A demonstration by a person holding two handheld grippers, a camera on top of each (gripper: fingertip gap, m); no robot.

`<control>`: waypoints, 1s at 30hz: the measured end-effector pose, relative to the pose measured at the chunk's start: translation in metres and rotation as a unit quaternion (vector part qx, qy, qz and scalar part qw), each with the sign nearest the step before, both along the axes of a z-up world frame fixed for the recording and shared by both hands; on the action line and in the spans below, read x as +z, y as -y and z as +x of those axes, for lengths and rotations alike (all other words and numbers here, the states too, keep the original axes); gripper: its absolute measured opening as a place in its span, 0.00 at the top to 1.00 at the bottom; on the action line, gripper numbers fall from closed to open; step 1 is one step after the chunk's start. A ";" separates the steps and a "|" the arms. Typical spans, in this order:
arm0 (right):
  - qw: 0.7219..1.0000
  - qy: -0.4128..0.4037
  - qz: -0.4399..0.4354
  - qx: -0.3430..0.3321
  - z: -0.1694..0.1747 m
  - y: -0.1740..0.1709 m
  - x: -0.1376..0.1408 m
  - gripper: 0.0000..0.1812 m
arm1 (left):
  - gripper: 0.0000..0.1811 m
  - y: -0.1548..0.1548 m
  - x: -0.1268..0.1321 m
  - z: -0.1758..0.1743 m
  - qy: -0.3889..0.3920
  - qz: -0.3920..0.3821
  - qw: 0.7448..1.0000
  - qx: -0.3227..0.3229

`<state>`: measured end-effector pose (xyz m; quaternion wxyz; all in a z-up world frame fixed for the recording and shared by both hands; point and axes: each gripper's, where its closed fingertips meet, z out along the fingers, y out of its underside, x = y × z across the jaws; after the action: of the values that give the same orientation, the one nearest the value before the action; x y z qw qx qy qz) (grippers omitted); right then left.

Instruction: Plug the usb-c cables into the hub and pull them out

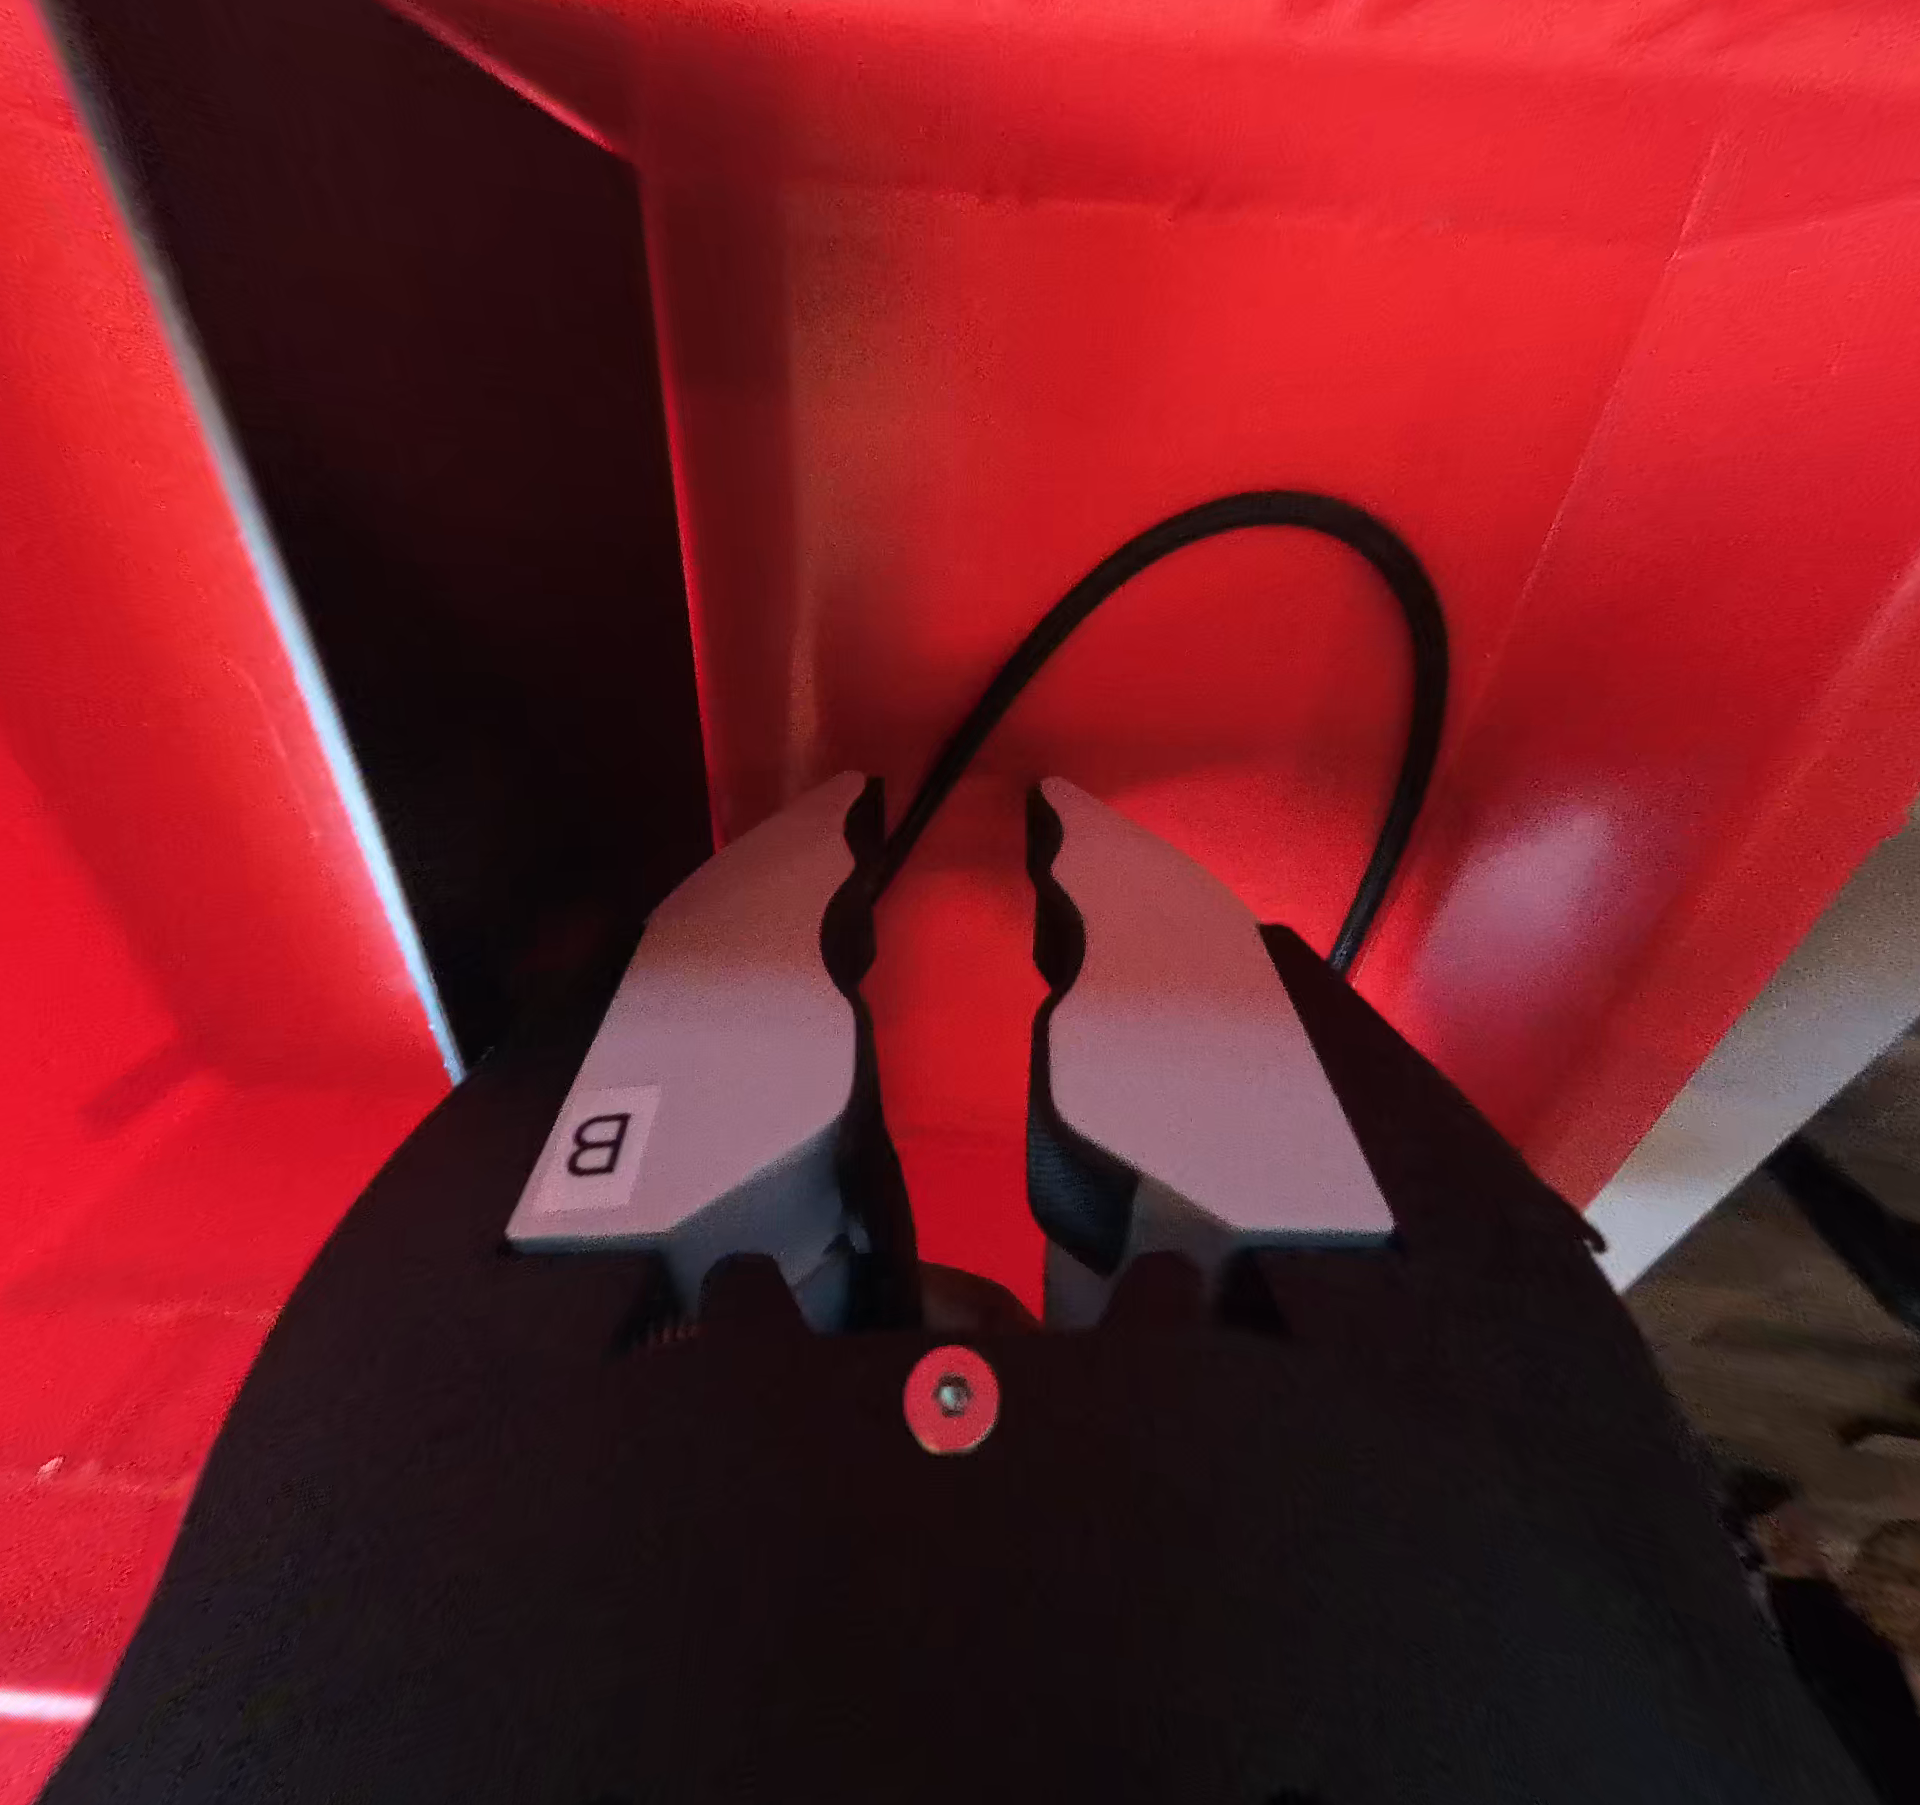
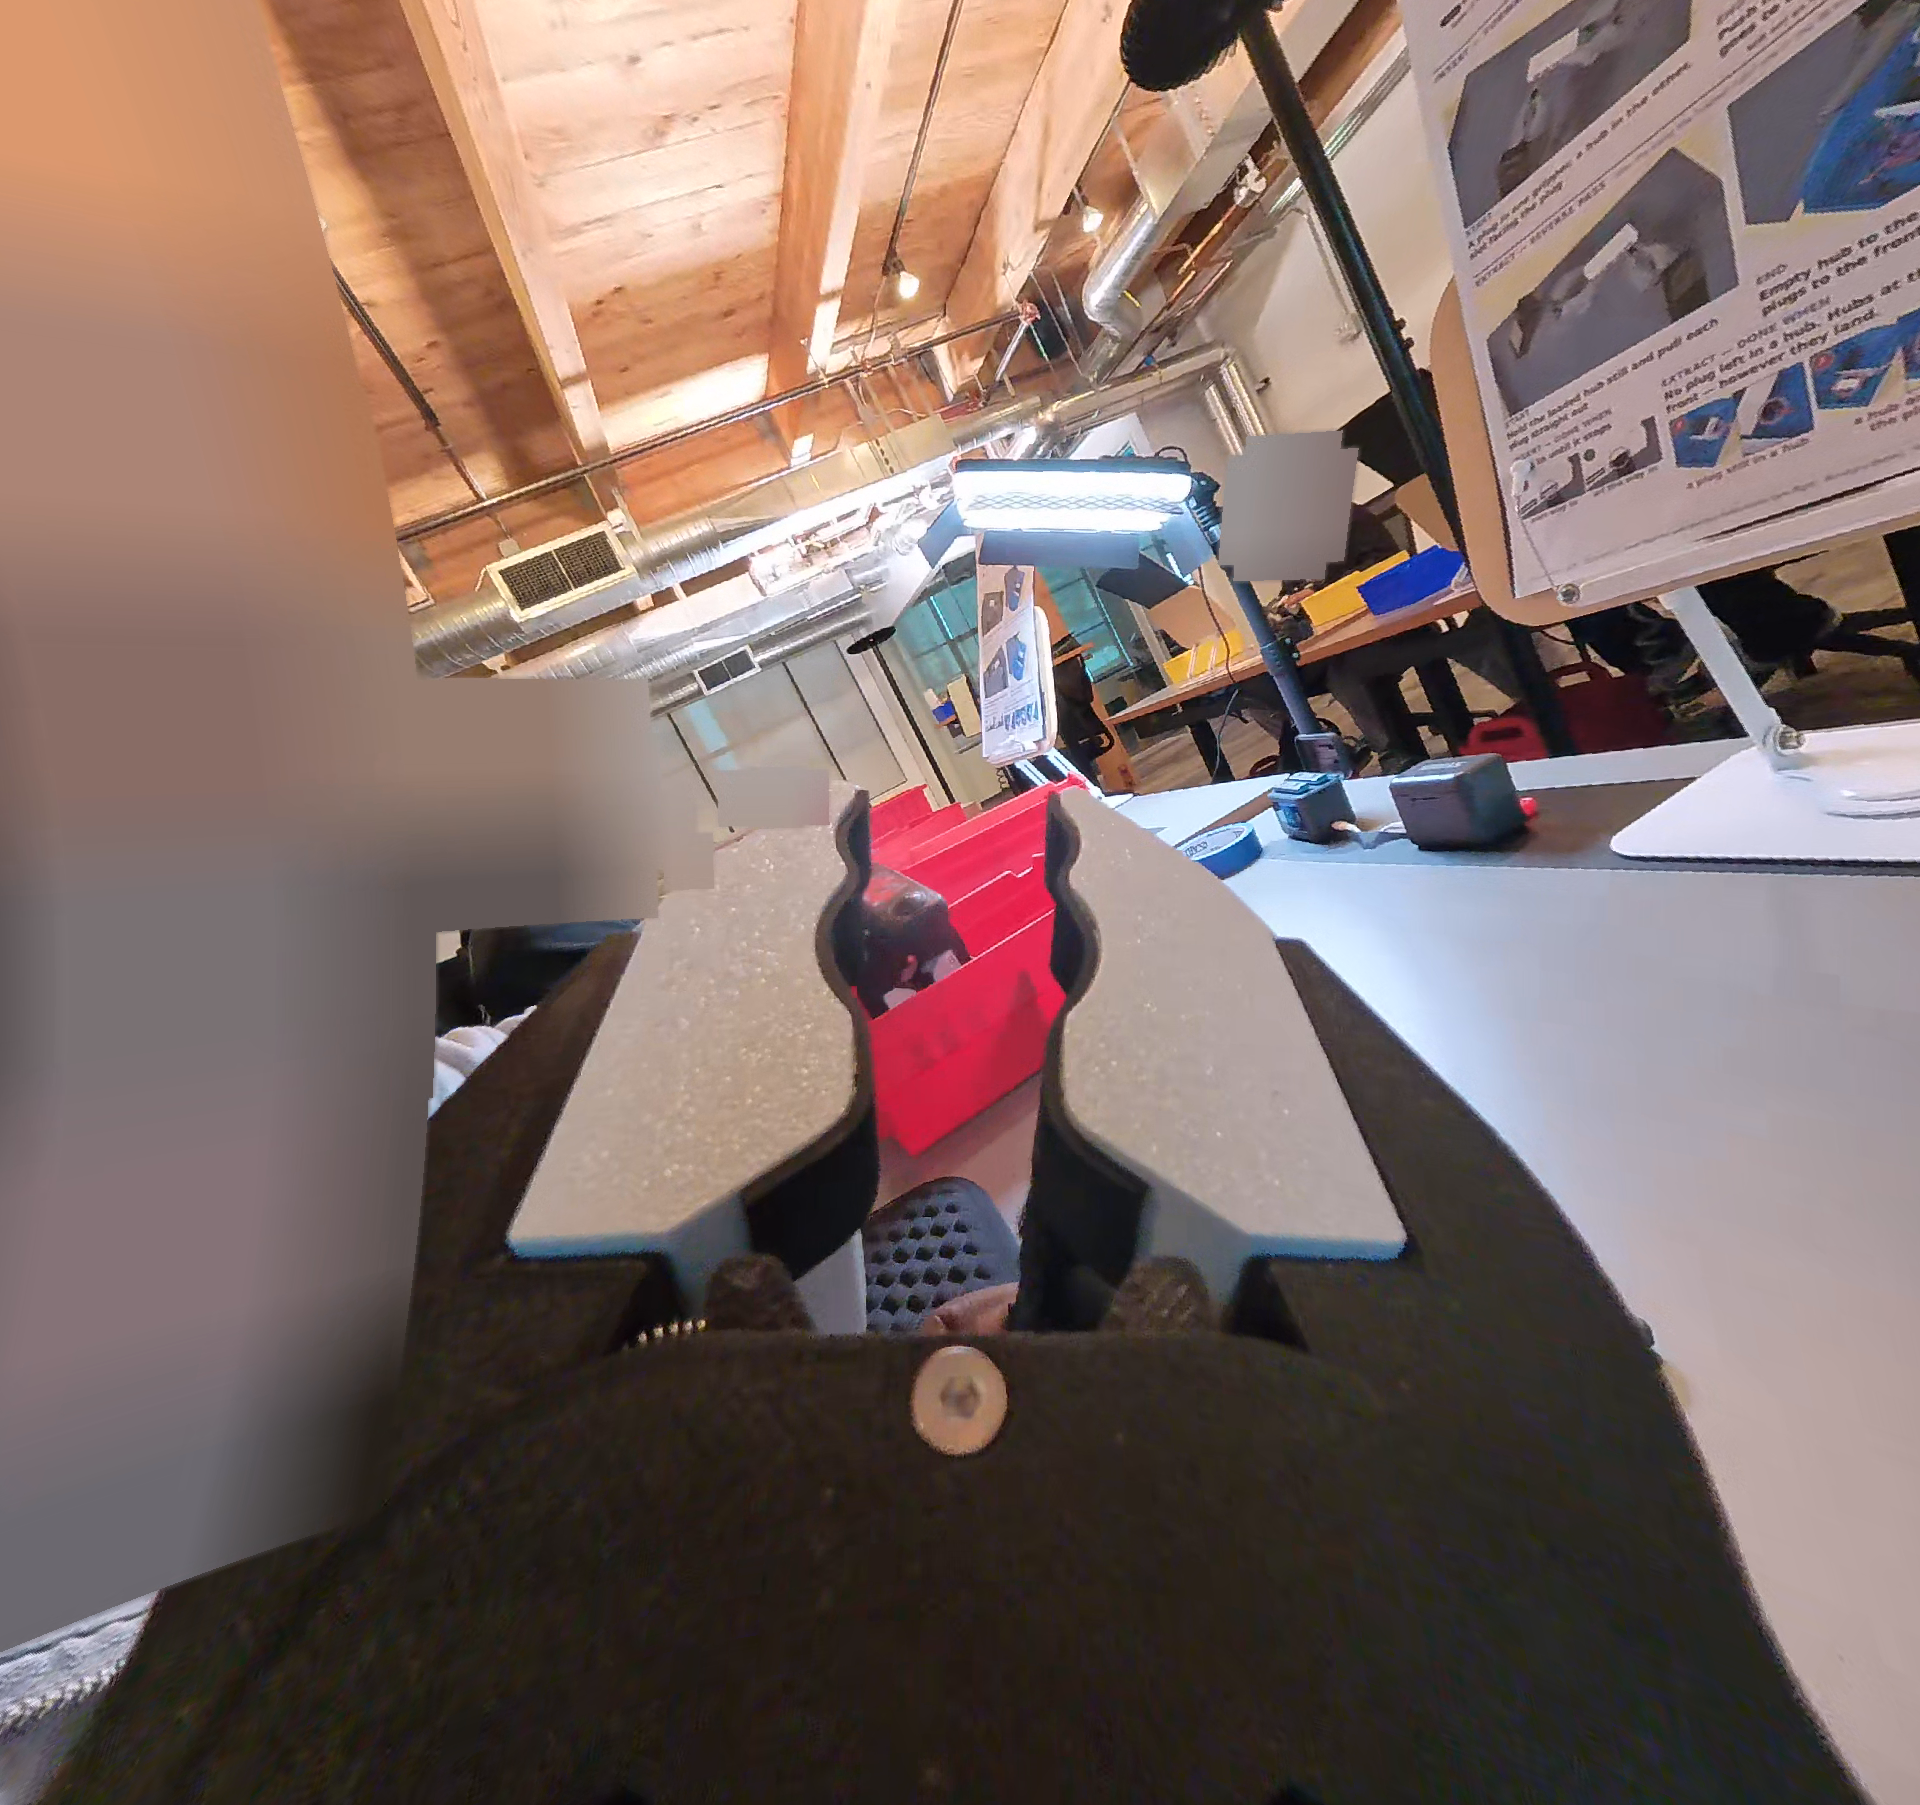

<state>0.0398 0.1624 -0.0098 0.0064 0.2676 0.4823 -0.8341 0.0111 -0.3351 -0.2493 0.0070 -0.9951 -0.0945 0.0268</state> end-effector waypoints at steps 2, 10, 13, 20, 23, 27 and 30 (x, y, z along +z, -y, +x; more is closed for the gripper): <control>1.000 0.000 0.000 0.001 0.000 0.001 0.000 0.83 | 0.91 0.000 -0.001 0.004 0.024 0.025 0.999 0.025; 1.000 -0.002 -0.005 -0.008 0.003 -0.001 0.003 0.84 | 0.98 0.009 0.027 0.008 -0.090 0.005 0.996 0.009; 1.000 -0.006 -0.007 -0.016 0.003 -0.002 0.005 0.85 | 0.98 0.014 0.086 0.000 -0.204 0.012 0.979 0.031; 0.999 -0.010 -0.005 0.031 0.013 0.022 0.000 0.84 | 0.98 0.012 0.263 -0.010 -0.587 0.104 0.787 0.156; 0.999 -0.019 0.012 0.047 0.020 0.036 -0.002 0.84 | 0.98 -0.021 0.301 0.008 -0.638 0.267 0.691 0.210; 0.995 -0.046 0.065 0.064 0.031 0.060 -0.010 0.82 | 0.98 -0.081 0.301 0.023 -0.584 0.473 0.613 0.242; 0.986 -0.079 0.129 0.072 0.041 0.081 -0.024 0.79 | 0.98 -0.122 0.285 0.025 -0.497 0.597 0.576 0.256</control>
<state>0.0807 0.0819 -0.0333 -0.0064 0.1636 0.6029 -0.7809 0.0356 -0.2134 0.0354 0.6378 -0.5313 -0.3217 0.4555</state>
